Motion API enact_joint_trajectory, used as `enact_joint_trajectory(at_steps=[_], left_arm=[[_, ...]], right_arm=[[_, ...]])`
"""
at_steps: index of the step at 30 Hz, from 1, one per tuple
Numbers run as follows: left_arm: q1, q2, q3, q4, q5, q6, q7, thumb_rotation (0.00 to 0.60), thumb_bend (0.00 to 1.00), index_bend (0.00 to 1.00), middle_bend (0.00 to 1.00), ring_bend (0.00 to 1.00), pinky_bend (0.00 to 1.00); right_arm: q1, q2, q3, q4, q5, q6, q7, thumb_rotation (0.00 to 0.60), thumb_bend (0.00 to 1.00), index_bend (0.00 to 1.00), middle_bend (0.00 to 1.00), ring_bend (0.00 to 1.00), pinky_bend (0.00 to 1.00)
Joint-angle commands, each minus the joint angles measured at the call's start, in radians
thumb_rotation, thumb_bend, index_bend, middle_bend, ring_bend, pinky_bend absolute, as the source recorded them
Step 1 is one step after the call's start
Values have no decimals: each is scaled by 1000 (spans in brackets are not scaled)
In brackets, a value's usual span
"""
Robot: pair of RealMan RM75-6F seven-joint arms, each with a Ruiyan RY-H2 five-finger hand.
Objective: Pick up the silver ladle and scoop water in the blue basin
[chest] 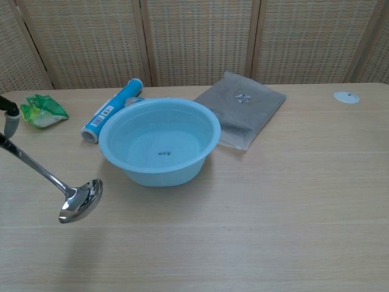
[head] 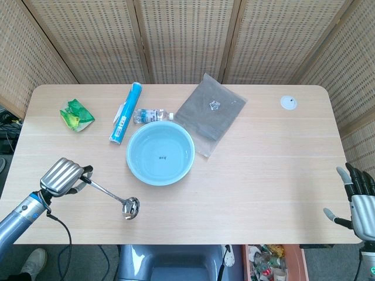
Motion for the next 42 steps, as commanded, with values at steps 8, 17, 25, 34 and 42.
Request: enact_joint_trajectory(at_steps=[8,17,25,34,42], left_arm=[[-128,114,-129,-143,-150,-147,53,600,616,991,967,992,1000],[-317,36,-233,-66,-523,-377,279,600,619,992,967,992,1000],[-488,-96,-198,68,-827,-435,536,600,621,991,967,992,1000],[-656,-249,-102,168,-1113,-349,838,600,622,992,968,992,1000],[-765,-385,-66,210,-1346,-216,1081,600,622,992,967,992,1000]], right_arm=[[12,-3,22,4,53,-27,-11,600,0,0,0,0,0],[22,-2,43,19,98,-48,-2,600,0,0,0,0,0],[25,-10,64,45,152,-60,-12,600,0,0,0,0,0],[21,2,73,56,164,-65,32,600,0,0,0,0,0],[10,15,79,57,170,-55,65,600,0,0,0,0,0]])
